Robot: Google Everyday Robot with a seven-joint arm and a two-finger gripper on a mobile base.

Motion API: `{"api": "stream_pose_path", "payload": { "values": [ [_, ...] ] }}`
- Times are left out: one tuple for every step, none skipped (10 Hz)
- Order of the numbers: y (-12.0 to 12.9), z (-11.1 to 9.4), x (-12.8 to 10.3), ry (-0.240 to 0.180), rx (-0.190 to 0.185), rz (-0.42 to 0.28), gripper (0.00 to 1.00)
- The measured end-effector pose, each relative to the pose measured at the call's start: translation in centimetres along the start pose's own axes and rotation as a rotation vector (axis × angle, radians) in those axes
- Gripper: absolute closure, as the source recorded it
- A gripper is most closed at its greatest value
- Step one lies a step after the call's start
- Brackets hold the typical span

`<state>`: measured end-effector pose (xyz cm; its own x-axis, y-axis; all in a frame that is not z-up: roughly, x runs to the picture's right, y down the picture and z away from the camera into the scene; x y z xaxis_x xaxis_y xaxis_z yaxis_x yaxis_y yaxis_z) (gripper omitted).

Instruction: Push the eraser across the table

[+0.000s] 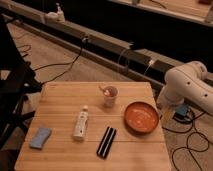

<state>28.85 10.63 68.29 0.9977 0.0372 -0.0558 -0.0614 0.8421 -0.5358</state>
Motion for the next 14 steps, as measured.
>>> {"api": "stream_pose_path", "payload": {
  "values": [
    [0.0,0.0,0.0,0.0,0.0,0.0,0.37],
    [0.0,0.0,0.0,0.0,0.0,0.0,0.45],
    [0.0,0.0,0.0,0.0,0.0,0.0,0.54],
    [0.0,0.0,0.0,0.0,0.0,0.0,0.65],
    [0.0,0.0,0.0,0.0,0.0,0.0,0.74],
    [0.0,0.0,0.0,0.0,0.0,0.0,0.85],
    [0.0,0.0,0.0,0.0,0.0,-0.002,0.92],
    [-0.3,-0.5,0.1,0.004,0.006,-0.012,0.99],
    [-1.1,-1.6,0.3,0.006,0.022,-0.039,1.0],
    [-1.6,-2.3,0.1,-0.001,0.034,-0.062,1.0],
    [-1.9,-2.6,-0.5,-0.014,0.043,-0.09,1.0],
    [-1.8,-2.4,-1.5,-0.036,0.046,-0.118,1.0],
    [-1.2,-1.7,-2.5,-0.053,0.038,-0.143,1.0],
    [-0.4,-0.8,-3.6,-0.072,0.019,-0.165,1.0]
  ]
}}
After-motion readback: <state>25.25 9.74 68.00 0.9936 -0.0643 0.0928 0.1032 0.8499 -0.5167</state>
